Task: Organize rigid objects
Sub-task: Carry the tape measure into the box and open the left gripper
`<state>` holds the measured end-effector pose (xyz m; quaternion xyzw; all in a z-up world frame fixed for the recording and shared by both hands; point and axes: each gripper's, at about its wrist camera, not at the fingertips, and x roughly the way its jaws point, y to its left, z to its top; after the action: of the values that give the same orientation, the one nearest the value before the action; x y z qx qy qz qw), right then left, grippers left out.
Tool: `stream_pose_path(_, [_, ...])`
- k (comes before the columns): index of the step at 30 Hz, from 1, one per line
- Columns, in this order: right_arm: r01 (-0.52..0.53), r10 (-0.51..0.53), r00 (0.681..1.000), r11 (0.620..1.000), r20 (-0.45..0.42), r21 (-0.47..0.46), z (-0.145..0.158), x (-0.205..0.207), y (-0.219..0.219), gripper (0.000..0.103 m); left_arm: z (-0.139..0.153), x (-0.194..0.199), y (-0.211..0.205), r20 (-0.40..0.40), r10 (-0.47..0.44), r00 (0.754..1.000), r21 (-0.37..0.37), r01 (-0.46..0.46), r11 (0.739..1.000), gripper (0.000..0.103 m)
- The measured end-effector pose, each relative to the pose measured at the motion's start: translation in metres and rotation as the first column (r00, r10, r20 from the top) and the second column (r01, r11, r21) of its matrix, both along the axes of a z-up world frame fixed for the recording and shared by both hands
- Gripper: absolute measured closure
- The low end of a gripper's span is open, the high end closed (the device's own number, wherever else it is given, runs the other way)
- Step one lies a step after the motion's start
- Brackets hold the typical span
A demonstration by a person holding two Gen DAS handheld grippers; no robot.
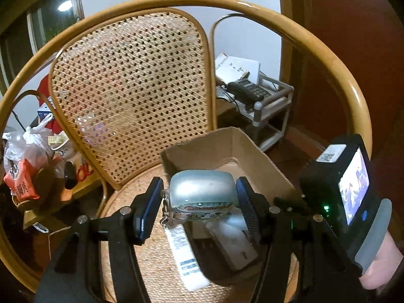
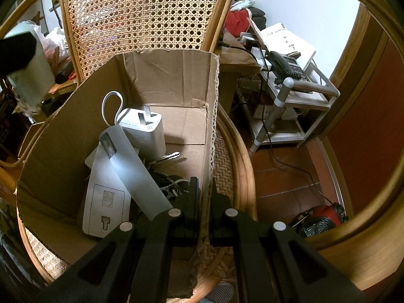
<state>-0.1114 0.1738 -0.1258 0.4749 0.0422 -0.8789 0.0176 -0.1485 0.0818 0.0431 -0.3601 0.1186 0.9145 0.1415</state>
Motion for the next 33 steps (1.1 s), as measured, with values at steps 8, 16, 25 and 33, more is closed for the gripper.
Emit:
stream_pose_path(8, [0.001, -0.001, 1.000, 1.000, 0.000, 0.000, 0.000, 0.000, 0.000, 0.096, -0.021, 0.002, 0.016, 0.041, -0.021, 0.999, -0.004, 0.021, 1.000, 0.045])
stream_pose_path(16, [0.001, -0.001, 1.000, 1.000, 0.001, 0.001, -0.001, 0.001, 0.001, 0.096, -0.032, 0.001, 0.019, 0.055, -0.008, 0.998, -0.020, 0.009, 1.000, 0.045])
stream_pose_path(25, [0.001, -0.001, 1.000, 1.000, 0.002, 0.001, -0.001, 0.000, 0.001, 0.096, -0.034, 0.000, 0.017, 0.060, 0.000, 0.998, -0.021, 0.002, 1.000, 0.045])
stream_pose_path(33, [0.000, 0.000, 1.000, 1.000, 0.002, 0.001, -0.001, 0.000, 0.001, 0.096, -0.034, -0.001, 0.017, 0.060, 0.002, 0.998, -0.029, -0.001, 1.000, 0.044])
